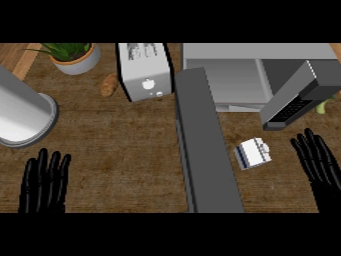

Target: Pick up the milk, place it into the microwave and close the microwave

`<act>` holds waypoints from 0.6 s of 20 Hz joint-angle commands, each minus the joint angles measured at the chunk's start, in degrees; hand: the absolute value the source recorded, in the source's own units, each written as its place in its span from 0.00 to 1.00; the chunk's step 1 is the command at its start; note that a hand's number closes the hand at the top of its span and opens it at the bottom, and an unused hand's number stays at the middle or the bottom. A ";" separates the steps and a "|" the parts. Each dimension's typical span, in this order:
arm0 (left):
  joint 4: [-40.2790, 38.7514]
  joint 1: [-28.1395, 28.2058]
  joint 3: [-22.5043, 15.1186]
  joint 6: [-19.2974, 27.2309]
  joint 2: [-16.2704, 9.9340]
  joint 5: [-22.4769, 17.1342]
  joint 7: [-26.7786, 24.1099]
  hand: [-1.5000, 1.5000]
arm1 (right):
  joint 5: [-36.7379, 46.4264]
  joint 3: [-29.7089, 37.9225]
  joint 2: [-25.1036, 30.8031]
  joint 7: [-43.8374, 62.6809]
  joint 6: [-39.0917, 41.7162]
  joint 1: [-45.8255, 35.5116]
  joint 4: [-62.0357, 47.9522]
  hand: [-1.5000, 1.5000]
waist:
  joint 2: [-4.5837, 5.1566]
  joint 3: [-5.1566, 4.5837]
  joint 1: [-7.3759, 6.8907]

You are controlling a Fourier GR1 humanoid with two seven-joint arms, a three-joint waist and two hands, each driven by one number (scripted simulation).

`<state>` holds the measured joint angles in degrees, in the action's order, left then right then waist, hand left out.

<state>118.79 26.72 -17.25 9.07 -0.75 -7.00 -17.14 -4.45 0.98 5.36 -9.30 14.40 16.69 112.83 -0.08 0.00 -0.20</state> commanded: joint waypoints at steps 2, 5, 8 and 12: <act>-1.91 2.35 -3.37 0.96 0.71 1.47 -3.91 0.00 | 0.54 1.01 -1.03 -3.75 0.54 -2.13 -8.30 0.00 | 0.04 0.01 0.00; -0.46 7.23 -4.08 -0.42 -0.82 0.50 -6.86 0.00 | 1.97 1.92 -1.30 -10.29 1.34 -3.09 -16.22 0.00 | 0.04 0.03 -0.26; -4.69 6.15 -3.26 -1.02 -0.99 -0.22 -11.08 0.00 | 4.21 1.02 -2.83 -9.12 -1.55 -4.07 -15.95 0.00 | 0.04 0.00 -0.08; -1.42 8.18 -3.54 -0.62 -2.30 -0.30 -9.92 0.00 | 6.81 4.80 -3.22 -16.77 -5.14 -9.39 -29.62 0.00 | 0.10 0.03 -0.32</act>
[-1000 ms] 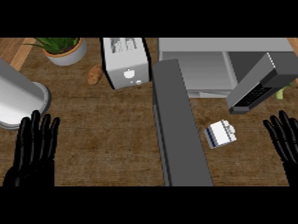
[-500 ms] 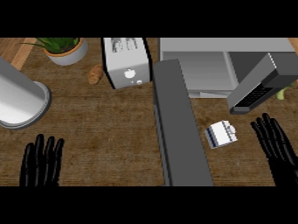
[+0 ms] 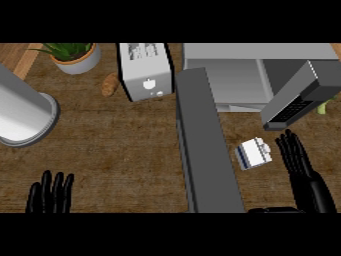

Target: Pick up the milk, place it into the microwave and close the microwave

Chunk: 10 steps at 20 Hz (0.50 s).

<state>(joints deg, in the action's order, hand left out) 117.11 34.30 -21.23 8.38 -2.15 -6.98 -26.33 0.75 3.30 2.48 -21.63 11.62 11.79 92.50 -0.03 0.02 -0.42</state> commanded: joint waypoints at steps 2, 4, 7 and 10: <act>3.83 4.96 -1.50 -0.06 -2.45 0.08 -0.14 0.00 | 1.94 3.96 -0.21 -6.87 -3.68 -4.60 -11.66 0.00 | 0.01 0.02 -0.19; -2.94 0.94 1.88 -1.28 -1.29 -3.09 -4.03 0.00 | 1.47 4.96 0.65 -6.76 -3.66 -5.22 -13.37 0.00 | 0.03 -0.01 0.08; 0.69 0.98 2.54 -1.13 -3.05 -3.63 -0.95 0.00 | 0.98 7.68 2.27 -11.23 -3.21 -8.40 -22.51 0.00 | 0.10 0.02 -0.01; -1.76 3.23 -3.27 1.00 -0.77 0.62 -4.32 0.00 | 3.78 8.67 3.04 -17.18 -5.41 -14.27 -33.44 0.00 | 0.17 0.06 -0.40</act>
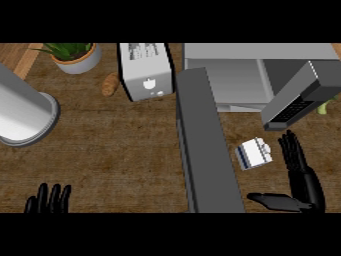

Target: Pick up the milk, place it into the microwave and close the microwave

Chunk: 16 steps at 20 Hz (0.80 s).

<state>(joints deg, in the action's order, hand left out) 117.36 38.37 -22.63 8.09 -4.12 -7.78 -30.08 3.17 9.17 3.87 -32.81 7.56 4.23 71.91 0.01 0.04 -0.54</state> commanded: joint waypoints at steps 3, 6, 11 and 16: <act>-0.99 1.76 0.85 -1.30 -2.16 -2.82 -2.52 0.00 | 2.44 1.96 0.86 -9.57 -2.78 -7.05 -15.75 0.00 | 0.01 0.00 -0.08; 0.14 -0.87 2.06 -0.43 -2.00 -3.66 -0.33 0.00 | 1.95 3.52 2.14 -16.55 -1.21 -9.74 -25.43 0.00 | 0.09 0.03 -0.07; -0.36 3.82 -3.29 1.43 -1.37 -0.22 -4.96 0.00 | 0.90 4.99 4.38 -18.95 -0.35 -13.71 -31.20 0.00 | 0.00 0.01 -0.06; -2.95 4.61 -1.55 -1.61 -3.13 -3.11 -8.54 0.00 | 3.27 5.48 5.98 -27.49 -2.31 -16.37 -42.02 0.00 | 0.06 0.03 -0.28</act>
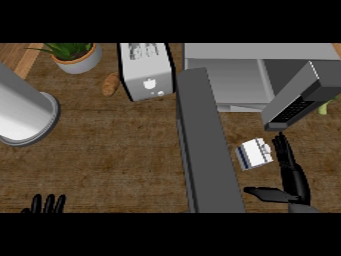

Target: Pick up the milk, place it into the microwave and close the microwave

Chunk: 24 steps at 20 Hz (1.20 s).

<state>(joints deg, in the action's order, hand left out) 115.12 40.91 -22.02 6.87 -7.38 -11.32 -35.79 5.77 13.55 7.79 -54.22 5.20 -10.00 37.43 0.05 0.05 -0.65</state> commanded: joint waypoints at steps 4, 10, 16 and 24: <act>-3.16 0.84 0.97 -1.28 -1.30 -1.72 -4.35 0.00 | 1.71 -0.49 0.36 -4.23 -1.30 -6.18 -9.75 0.00 | 0.00 -0.01 -0.06; -0.95 2.25 -2.85 0.76 -0.33 0.34 -4.26 0.00 | 2.14 0.53 3.61 -11.34 2.29 -9.54 -17.44 0.00 | 0.15 0.06 -0.43; -0.81 1.76 -3.04 2.43 -0.81 0.29 -2.50 0.00 | 0.86 0.80 0.93 -9.16 2.00 -10.95 -19.54 0.00 | 0.10 0.03 -0.21; -1.78 -0.02 -0.33 0.30 -2.58 -2.44 -2.68 0.00 | -0.12 3.66 -1.86 -10.41 -9.88 -14.28 -20.03 1.00 | 0.19 0.04 -0.42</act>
<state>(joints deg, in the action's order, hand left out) 114.59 41.44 -23.16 7.69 -9.71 -12.96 -37.69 5.67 16.34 8.05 -59.96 2.29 -23.38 18.06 0.22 0.09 -1.02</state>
